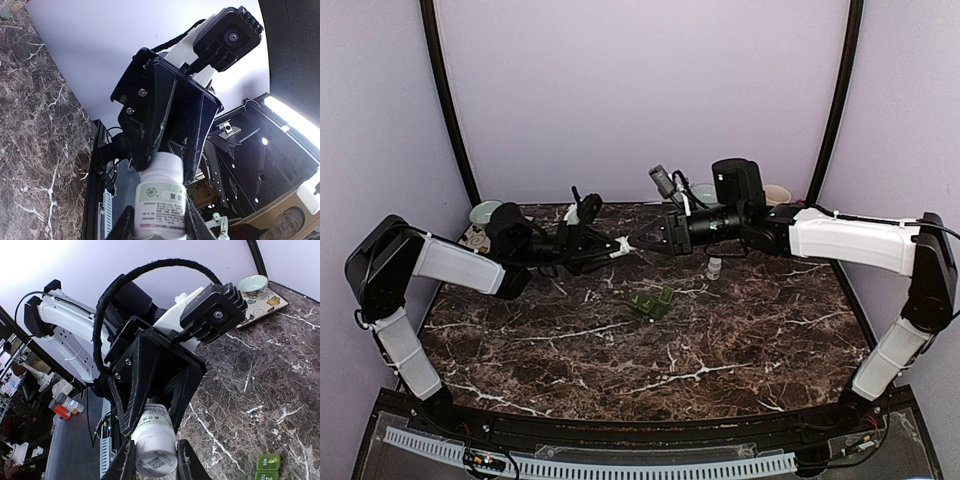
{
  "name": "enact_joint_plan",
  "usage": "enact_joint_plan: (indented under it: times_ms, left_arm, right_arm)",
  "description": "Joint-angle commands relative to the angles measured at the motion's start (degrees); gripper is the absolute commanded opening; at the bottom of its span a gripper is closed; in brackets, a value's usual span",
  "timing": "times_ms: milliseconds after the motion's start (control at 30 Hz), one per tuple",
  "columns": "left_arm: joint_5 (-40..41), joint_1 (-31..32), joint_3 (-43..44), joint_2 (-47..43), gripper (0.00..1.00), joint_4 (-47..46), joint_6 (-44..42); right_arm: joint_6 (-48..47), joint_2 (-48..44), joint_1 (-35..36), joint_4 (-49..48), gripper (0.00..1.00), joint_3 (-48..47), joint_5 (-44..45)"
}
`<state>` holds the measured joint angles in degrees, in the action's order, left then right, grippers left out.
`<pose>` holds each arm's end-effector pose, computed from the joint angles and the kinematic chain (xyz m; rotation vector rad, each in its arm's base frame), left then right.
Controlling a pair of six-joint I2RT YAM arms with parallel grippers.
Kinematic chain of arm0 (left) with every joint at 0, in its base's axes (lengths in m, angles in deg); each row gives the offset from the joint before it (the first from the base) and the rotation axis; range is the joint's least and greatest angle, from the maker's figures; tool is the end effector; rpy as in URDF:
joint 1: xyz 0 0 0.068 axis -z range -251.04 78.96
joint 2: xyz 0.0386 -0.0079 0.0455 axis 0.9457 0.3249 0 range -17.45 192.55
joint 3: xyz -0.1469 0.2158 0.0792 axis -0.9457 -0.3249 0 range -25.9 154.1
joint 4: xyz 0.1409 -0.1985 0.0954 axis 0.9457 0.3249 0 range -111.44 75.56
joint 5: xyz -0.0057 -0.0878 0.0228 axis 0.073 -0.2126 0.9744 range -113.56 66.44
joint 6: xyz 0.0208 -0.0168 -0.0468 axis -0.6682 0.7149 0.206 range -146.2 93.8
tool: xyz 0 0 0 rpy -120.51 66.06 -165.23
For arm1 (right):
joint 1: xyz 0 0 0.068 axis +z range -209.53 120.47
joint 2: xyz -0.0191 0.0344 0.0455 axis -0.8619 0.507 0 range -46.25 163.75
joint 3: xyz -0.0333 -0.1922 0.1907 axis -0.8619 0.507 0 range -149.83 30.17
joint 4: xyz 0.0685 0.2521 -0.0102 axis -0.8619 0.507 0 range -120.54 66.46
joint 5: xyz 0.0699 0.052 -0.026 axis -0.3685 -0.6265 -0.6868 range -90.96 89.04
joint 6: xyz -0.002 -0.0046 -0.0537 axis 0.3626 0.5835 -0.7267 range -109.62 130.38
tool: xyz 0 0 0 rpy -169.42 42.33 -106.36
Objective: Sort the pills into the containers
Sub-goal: Pass from the right arm to the left
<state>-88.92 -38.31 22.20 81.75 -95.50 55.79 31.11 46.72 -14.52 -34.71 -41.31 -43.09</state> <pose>0.2724 -0.2135 0.2557 0.6269 1.7755 -2.1873 0.2513 0.2853 0.3133 -0.9689 1.8252 1.4370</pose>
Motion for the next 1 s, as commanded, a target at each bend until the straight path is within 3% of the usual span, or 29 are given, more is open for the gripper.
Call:
enact_joint_plan:
  times_ms: [0, 467, 967]
  left_arm:
    - [1.43, 0.76, 3.1, -1.59, 0.04, -10.5, 4.52]
    - [2.62, 0.76, 4.77, 0.35, 0.04, -24.26, 16.02]
    - [2.97, 0.76, 7.17, 0.04, 0.02, -25.49, 17.7]
  right_arm:
    - [-1.78, 0.35, 1.26, 2.3, 0.0, 2.61, -0.01]
    - [-1.12, -3.0, 1.35, 0.84, 0.0, 2.9, -1.49]
    - [-0.55, -6.72, 1.33, 0.76, 0.0, 1.99, -0.49]
